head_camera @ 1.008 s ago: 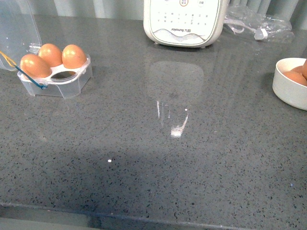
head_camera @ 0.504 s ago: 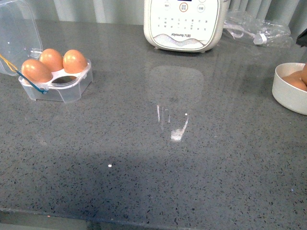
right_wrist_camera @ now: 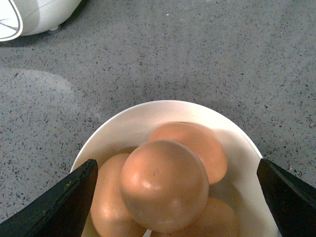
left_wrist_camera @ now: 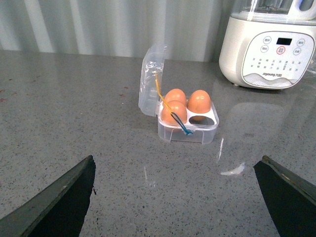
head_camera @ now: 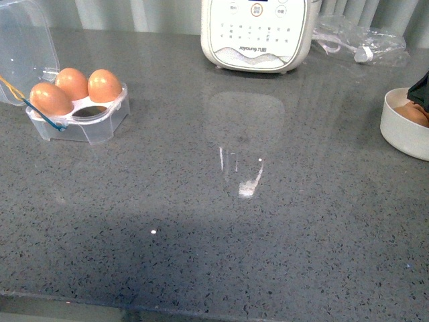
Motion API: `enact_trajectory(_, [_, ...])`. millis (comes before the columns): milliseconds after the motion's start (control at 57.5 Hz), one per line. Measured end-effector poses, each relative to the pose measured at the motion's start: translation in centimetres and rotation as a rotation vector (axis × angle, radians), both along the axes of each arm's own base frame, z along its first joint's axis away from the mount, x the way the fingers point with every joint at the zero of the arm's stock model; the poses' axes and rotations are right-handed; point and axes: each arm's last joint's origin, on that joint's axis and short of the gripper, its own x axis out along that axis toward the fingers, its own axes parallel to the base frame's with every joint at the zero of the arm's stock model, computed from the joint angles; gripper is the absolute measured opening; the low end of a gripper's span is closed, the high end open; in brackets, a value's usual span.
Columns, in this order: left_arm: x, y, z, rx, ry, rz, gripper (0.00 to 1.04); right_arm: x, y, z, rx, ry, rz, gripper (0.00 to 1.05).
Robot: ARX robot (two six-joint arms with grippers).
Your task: Put egg into box
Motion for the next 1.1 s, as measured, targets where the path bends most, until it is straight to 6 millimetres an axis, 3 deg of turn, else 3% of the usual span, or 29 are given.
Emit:
enact_trajectory(139, [0.0, 0.0, 0.0, 0.000, 0.000, 0.000, 0.98, 0.0, -0.1, -0.3, -0.012, 0.006, -0.006, 0.95])
enact_trajectory(243, [0.0, 0.0, 0.0, 0.000, 0.000, 0.000, 0.98, 0.0, -0.1, -0.3, -0.018, 0.006, -0.009, 0.81])
enact_trajectory(348, [0.0, 0.0, 0.0, 0.000, 0.000, 0.000, 0.98, 0.0, -0.1, -0.3, -0.021, 0.001, -0.008, 0.60])
enact_trajectory(452, [0.0, 0.0, 0.0, 0.000, 0.000, 0.000, 0.98, 0.0, 0.0, -0.3, -0.025, -0.002, -0.004, 0.48])
enact_trajectory(608, [0.0, 0.0, 0.0, 0.000, 0.000, 0.000, 0.98, -0.2, 0.7, 0.0, -0.034, -0.012, 0.014, 0.46])
enact_trajectory(904, [0.0, 0.0, 0.0, 0.000, 0.000, 0.000, 0.98, -1.4, 4.1, 4.4, -0.037, -0.156, 0.119, 0.46])
enact_trajectory(1095, [0.0, 0.0, 0.0, 0.000, 0.000, 0.000, 0.98, -1.1, 9.3, 7.3, 0.000, -0.256, 0.285, 0.46])
